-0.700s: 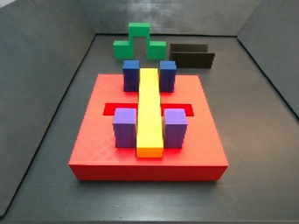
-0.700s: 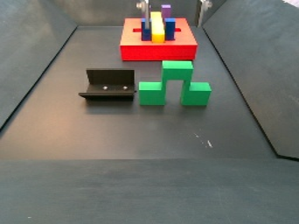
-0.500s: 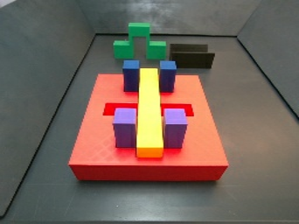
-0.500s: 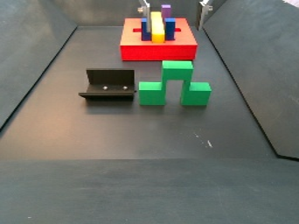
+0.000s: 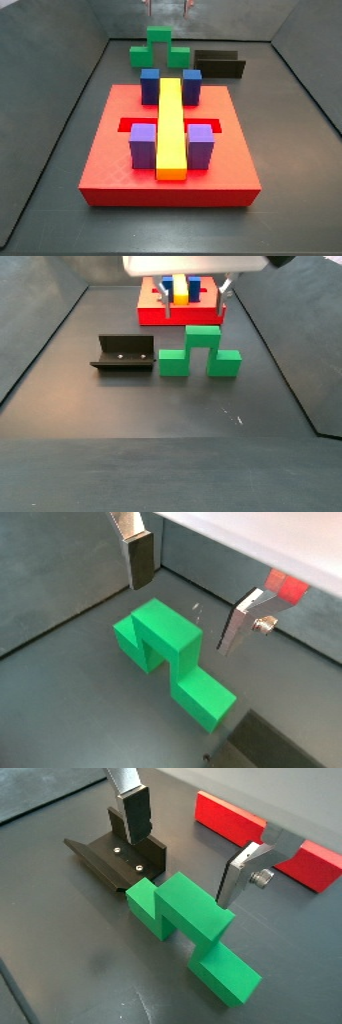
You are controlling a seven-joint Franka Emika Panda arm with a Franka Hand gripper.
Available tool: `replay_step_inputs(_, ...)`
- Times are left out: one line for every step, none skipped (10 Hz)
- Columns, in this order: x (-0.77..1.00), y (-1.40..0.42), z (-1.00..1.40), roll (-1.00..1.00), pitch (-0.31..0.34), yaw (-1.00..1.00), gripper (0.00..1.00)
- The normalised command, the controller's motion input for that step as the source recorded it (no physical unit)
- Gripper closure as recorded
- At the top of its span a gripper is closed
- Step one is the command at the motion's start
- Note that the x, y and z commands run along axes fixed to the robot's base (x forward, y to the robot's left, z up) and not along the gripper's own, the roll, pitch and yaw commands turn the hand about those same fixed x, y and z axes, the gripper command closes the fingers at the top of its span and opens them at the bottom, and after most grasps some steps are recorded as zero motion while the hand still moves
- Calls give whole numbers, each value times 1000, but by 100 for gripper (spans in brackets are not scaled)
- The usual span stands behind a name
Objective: Pick up the green object. Move up. Move to above the board. Insert the green object.
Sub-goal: Pick up the green object.
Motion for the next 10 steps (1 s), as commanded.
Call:
replay_step_inputs(-446,0,-211,-53,44,-9,0)
replay_step_inputs(-460,14,-114,-64,26,-54,0)
replay_step_inputs(-343,0,-151,0,9,-86,0)
replay_step_inputs(-383,0,-211,0,0,-94,0)
replay_step_inputs(-209,0,-211,0,21,-91,0)
replay_step_inputs(214,23,-166,-57,139,-71,0)
replay_step_inputs(257,63,-174,-53,117,-54,0)
replay_step_inputs(174,103,-177,-44,130,-91,0)
replay_step_inputs(63,94,-229,-23,110,-103,0)
replay_step_inputs(0,40,-283,-13,79,-74,0)
